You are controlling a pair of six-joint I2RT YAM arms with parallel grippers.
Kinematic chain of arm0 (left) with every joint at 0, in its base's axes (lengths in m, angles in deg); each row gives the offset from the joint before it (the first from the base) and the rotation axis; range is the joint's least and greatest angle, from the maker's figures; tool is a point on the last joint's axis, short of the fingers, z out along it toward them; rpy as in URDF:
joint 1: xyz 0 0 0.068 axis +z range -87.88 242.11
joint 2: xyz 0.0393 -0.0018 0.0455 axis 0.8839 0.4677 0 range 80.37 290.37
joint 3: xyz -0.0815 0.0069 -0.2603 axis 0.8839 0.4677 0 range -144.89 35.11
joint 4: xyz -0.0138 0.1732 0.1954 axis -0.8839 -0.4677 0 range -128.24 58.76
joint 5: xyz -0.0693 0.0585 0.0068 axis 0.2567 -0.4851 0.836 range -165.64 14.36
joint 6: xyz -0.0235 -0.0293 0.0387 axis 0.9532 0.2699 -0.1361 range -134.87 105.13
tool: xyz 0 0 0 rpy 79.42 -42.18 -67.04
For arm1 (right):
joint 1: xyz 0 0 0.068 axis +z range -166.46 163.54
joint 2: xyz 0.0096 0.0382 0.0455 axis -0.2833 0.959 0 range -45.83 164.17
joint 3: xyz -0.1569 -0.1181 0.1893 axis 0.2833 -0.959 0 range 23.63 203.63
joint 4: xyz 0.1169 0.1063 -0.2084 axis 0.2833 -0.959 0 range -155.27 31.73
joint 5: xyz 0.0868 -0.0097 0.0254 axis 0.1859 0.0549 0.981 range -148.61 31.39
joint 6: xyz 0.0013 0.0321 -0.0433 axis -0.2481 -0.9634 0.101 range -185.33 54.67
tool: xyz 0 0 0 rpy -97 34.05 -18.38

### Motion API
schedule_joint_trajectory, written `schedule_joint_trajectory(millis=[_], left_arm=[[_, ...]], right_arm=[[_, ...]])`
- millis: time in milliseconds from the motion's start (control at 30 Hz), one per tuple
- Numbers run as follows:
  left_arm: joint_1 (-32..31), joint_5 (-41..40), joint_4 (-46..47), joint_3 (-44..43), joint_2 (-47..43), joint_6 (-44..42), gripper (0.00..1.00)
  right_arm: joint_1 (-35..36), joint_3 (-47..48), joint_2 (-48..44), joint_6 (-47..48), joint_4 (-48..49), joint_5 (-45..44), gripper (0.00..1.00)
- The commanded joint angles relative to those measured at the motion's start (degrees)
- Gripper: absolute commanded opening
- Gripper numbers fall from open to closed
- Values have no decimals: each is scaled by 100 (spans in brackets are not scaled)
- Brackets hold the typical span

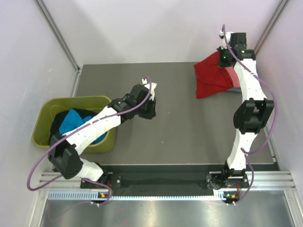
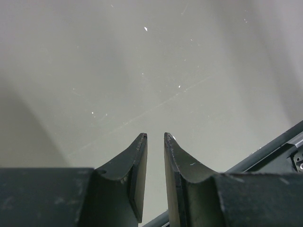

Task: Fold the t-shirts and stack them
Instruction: Neatly place the folded tshirt to the corner

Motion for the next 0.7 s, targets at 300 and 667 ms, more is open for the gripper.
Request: schedule_joint_trajectory(millis=[300,667], left_arm=[[6,-112,24,-32,95,-136,27],[6,-323,-29,-40,227,-162,27]], right_arm=[[-899,1291,432,229,-74,102,0],[-1461,1485,940,-24,462,479,0]])
